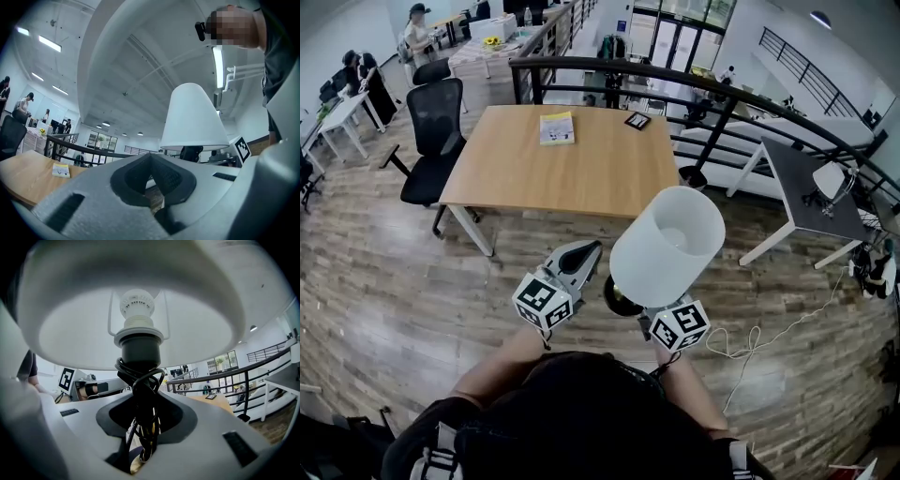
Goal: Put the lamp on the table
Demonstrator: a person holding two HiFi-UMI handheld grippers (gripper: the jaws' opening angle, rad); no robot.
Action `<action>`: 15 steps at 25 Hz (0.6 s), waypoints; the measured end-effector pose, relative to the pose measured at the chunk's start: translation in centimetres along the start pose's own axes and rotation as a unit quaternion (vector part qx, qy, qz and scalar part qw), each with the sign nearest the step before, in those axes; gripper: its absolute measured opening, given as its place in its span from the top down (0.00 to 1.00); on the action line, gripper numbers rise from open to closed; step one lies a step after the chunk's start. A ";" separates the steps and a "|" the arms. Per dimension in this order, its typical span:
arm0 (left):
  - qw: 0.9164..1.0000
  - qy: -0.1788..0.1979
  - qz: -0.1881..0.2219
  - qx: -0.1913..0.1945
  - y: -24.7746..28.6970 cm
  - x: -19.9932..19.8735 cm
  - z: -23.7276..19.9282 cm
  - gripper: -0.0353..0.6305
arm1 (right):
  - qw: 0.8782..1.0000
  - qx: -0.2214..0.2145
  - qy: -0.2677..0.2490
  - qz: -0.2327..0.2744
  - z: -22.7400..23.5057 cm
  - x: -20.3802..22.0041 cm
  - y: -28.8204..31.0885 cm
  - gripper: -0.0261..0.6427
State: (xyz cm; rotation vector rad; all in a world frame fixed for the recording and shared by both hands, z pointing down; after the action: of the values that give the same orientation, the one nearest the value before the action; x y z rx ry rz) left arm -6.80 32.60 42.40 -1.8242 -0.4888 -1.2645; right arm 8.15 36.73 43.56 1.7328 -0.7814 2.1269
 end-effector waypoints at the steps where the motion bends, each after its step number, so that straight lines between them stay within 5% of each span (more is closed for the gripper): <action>1: 1.000 -0.003 0.001 -0.001 0.7 0.5 0.4 0.94 | 1.000 -0.002 0.000 -0.002 0.8 -0.1 -0.4 0.79; 15: 0.999 -0.019 -0.026 0.000 5.8 5.3 0.5 0.94 | 1.000 0.022 0.014 0.000 7.9 0.0 -1.3 0.79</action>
State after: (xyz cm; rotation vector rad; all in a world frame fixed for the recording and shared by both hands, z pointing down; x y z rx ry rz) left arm -0.19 28.90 44.70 -1.8499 -0.5616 -1.2662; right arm 15.27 33.28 44.86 1.7201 -0.7329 2.1789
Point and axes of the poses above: the fingertips, and each gripper's own axes: y forward along the fingers, z to its right, x out of its underside, the point moved 5 cm from there along -y, backward along the fingers, and after that the axes turned 15 degrees about z, right-handed, at the moved point
